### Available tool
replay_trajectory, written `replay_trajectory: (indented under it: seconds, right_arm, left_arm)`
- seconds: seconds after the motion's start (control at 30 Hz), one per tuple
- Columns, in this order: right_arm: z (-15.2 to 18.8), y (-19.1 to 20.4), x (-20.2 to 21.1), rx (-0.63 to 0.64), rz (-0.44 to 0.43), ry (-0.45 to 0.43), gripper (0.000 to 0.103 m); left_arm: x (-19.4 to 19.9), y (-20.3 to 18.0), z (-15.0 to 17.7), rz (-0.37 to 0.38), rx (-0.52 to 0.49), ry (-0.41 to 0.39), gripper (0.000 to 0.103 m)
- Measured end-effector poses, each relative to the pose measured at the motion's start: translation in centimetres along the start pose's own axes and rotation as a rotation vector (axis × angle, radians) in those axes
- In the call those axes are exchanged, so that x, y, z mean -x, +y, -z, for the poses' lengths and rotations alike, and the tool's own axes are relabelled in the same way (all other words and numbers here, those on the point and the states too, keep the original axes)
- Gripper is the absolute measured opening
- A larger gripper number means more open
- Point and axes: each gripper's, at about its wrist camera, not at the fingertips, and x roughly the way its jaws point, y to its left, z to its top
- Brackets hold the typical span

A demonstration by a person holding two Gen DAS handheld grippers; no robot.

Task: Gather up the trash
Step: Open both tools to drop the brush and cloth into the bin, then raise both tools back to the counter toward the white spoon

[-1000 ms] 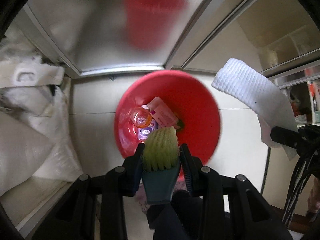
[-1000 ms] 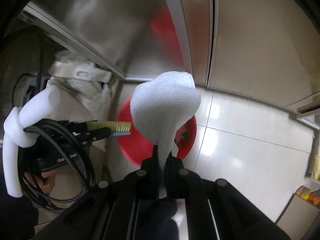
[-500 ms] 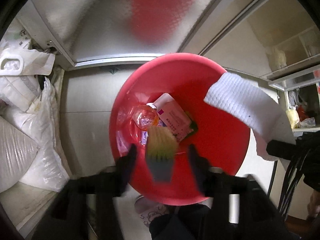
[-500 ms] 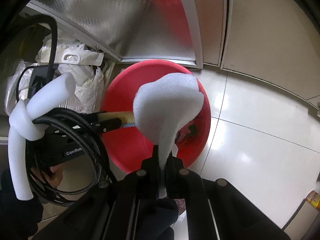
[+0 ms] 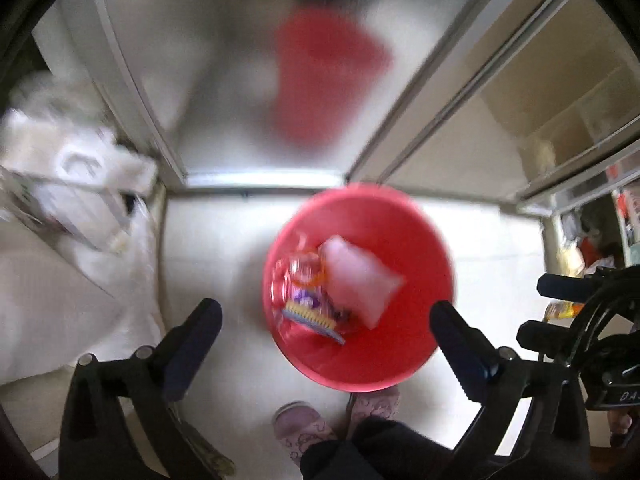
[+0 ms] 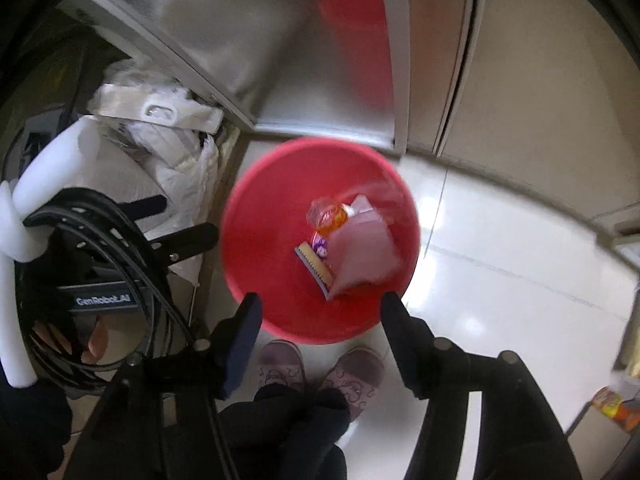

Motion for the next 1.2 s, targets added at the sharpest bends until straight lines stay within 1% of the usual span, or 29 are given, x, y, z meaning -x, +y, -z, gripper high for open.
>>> replay_trajectory:
  seconds: [0.07,0.1,0.17,0.23,0.27,0.3,0.33,0.37,0.4,0.43,0.47,0.5,0.53,0.6,0.63,0.67,0.7,0.73,0.8,0.83,0.87,0.93,0.97,1.0,1.03,1.07,1.1,1.13,1.2]
  right_arm:
    - [-0.2,2.0,5.6,0.032,0.024,-0.062,0.058]
    - [-0.5,2.6,7.4,0.043,0.030,-0.084,0.058]
    - [-0.8,4.6,13.8,0.073,0.043,-0.155,0.058]
    - [-0.9,5.9,20.0,0.108,0.057,-0.222,0.058]
    - [-1.1,7.4,24.5,0.134,0.071,-0.272,0.058]
    - [-1.1,8.4,27.8,0.156,0.080,-0.314,0.058]
    - [-0.9,8.4,30.5,0.174,0.085,-0.346,0.058]
    - [-0.9,9.7,35.0,0.202,0.099,-0.404,0.058]
    - [-0.8,10.7,38.2,0.223,0.108,-0.450,0.058]
    - [-0.6,11.8,40.2,0.237,0.116,-0.484,0.058]
    - [-0.5,13.1,44.6,0.263,0.124,-0.546,0.058]
    - [-0.3,13.9,47.6,0.279,0.133,-0.596,0.058]
    - [-0.2,15.1,50.7,0.297,0.144,-0.649,0.058]
    - [0.7,16.7,56.4,0.333,0.165,-0.747,0.059]
    - [1.0,17.0,58.0,0.344,0.173,-0.784,0.059]
    - [1.5,17.9,60.9,0.359,0.182,-0.837,0.059]
    - [1.9,18.7,62.6,0.369,0.187,-0.872,0.059]
    - [2.4,19.6,65.2,0.388,0.189,-0.918,0.059]
    - [3.0,21.1,68.4,0.416,0.178,-0.960,0.060]
    - [2.8,22.0,69.0,0.437,0.176,-0.973,0.060]
    - [2.6,22.3,68.5,0.450,0.176,-0.978,0.060]
    - [2.9,23.4,70.2,0.483,0.135,-0.952,0.060]
    - [2.3,24.1,69.2,0.487,0.105,-0.931,0.060]
    - [1.9,24.2,67.9,0.493,0.061,-0.904,0.060]
    - [1.9,23.5,67.4,0.497,0.019,-0.883,0.062]
    - [2.1,24.1,67.3,0.498,0.009,-0.869,0.064]
    - [2.0,24.5,66.2,0.514,0.000,-0.855,0.064]
    - [2.0,24.9,65.6,0.534,-0.009,-0.847,0.064]
    - [2.4,24.9,65.4,0.556,0.016,-0.883,0.065]
  left_arm:
    - [4.7,-0.8,-1.4,-0.008,-0.006,-0.083,0.103]
    - [7.2,-1.4,-2.1,-0.016,-0.010,-0.129,0.103]
    - [12.9,-2.4,-3.8,-0.030,-0.017,-0.232,0.103]
    - [19.4,-3.4,-5.7,-0.068,-0.024,-0.355,0.103]
    - [22.1,-3.8,-6.3,-0.086,-0.026,-0.406,0.103]
    - [25.2,-4.2,-7.1,-0.110,-0.029,-0.462,0.103]
    - [28.3,-4.9,-7.7,-0.134,-0.034,-0.519,0.103]
    - [31.7,-5.6,-8.5,-0.167,-0.038,-0.583,0.103]
    - [34.6,-5.9,-9.3,-0.197,-0.043,-0.641,0.103]
    - [37.6,-6.6,-9.9,-0.225,-0.047,-0.699,0.103]
    - [40.8,-7.3,-10.6,-0.258,-0.049,-0.759,0.103]
    - [43.4,-7.9,-11.2,-0.279,-0.051,-0.801,0.103]
    - [45.9,-8.3,-11.7,-0.282,-0.053,-0.840,0.103]
    - [50.3,-8.9,-12.9,-0.277,-0.023,-0.901,0.103]
    - [52.0,-8.7,-13.6,-0.270,0.001,-0.921,0.103]
    - [53.7,-8.6,-14.2,-0.269,0.030,-0.940,0.103]
    - [55.2,-8.5,-14.8,-0.273,0.063,-0.955,0.103]
    - [56.2,-8.4,-15.3,-0.278,0.085,-0.967,0.103]
    - [57.3,-8.7,-16.2,-0.301,0.132,-0.982,0.103]
    - [57.5,-8.6,-16.7,-0.314,0.152,-0.987,0.103]
    - [57.3,-8.3,-17.5,-0.339,0.185,-0.981,0.103]
    - [57.0,-8.1,-19.2,-0.400,0.241,-0.948,0.103]
    - [56.6,-8.2,-20.0,-0.442,0.262,-0.910,0.103]
    - [56.7,-8.5,-20.8,-0.443,0.264,-0.877,0.103]
    - [56.7,-8.8,-21.0,-0.396,0.249,-0.854,0.103]
    - [56.6,-9.2,-21.0,-0.322,0.234,-0.845,0.103]
    - [56.6,-9.5,-20.8,-0.273,0.227,-0.848,0.103]
    - [56.6,-10.1,-20.5,-0.241,0.222,-0.847,0.103]
    - [56.3,-10.9,-20.2,-0.220,0.218,-0.817,0.103]
